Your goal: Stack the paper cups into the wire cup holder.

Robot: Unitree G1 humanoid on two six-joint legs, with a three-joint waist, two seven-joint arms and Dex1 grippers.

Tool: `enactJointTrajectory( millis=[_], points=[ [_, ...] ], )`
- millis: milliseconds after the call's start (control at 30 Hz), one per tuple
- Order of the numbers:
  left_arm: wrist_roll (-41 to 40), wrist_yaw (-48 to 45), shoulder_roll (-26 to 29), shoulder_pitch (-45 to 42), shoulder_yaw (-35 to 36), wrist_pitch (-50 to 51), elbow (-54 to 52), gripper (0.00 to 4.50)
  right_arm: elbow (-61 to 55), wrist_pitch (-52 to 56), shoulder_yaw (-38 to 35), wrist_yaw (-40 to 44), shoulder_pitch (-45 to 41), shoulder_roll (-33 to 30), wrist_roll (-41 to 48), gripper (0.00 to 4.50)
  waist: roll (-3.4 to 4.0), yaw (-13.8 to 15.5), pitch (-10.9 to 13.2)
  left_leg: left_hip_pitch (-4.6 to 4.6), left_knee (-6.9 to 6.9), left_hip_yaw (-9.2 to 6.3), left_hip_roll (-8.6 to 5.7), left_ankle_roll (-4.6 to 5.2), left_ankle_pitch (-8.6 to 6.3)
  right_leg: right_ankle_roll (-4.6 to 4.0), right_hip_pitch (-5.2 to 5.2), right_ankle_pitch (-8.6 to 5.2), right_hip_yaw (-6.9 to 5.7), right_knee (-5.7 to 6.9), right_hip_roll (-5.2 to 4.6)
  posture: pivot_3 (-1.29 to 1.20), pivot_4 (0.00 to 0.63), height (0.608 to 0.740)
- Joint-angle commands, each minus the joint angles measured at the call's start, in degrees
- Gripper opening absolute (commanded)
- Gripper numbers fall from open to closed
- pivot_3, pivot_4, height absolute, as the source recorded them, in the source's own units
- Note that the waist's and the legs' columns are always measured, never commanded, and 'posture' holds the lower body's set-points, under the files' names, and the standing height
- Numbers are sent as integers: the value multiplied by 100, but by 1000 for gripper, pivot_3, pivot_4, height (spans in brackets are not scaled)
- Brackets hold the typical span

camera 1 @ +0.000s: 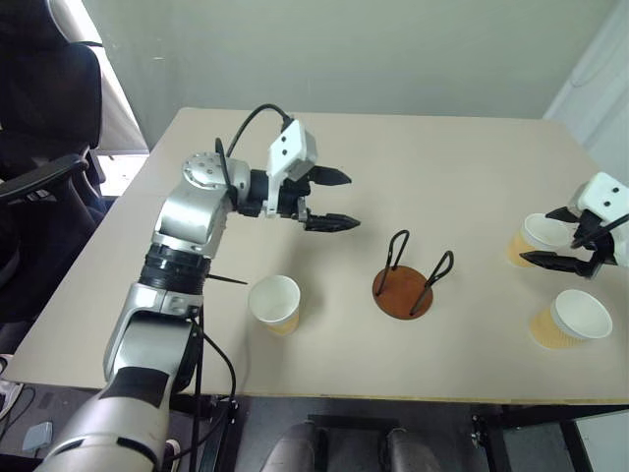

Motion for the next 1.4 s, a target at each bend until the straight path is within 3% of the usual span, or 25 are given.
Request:
enactJointTrajectory(
  millis=[33,533,633,967,1000,1267,1400],
  points=[
    [-97,-71,144,12,39,1,-322,4408,420,-454,256,186,-363,-5,-443,4500,0,-3,0,1,0,0,0,1,-1,0,0,0,0,0,0,0,150,740],
    [-106,26,353,170,58,110,-557,4408,2212,-1412,1124,693,-1520,617,-1583,4500,1,-10,0,0,-2,-5,0,-3,-5,-4,0,2,-2,-2,0,0,150,740],
    [-121,23,384,191,57,145,-598,4500,2564,-1602,1235,695,-1768,737,-1808,3850,0,-17,0,0,-3,-6,0,-5,-6,-5,-1,3,-3,-2,0,0,150,740],
    [-73,-32,481,219,-2,138,-548,4500,2857,-1784,1235,995,-2023,841,-2060,227,1,-12,0,0,-7,-8,0,-8,-8,-8,0,2,-5,-6,0,0,150,740],
    [-61,-44,494,218,-12,123,-528,4500,2845,-1779,1219,1019,-2022,832,-2064,23,1,-12,0,0,-8,-8,0,-9,-8,-8,-1,2,-5,-6,0,0,150,740],
    [-34,-115,563,207,-31,72,-455,4500,2253,-1561,946,1243,-1871,641,-1851,23,1,-12,0,0,-10,-9,0,-11,-9,-10,0,2,-5,-7,0,0,150,740],
    [-92,-226,653,227,-6,139,-505,4500,512,-775,398,1657,-1680,295,-1176,23,4,-20,2,-3,-14,-10,0,-15,-12,-14,-2,-1,-5,-11,0,0,150,740]
  ],
)
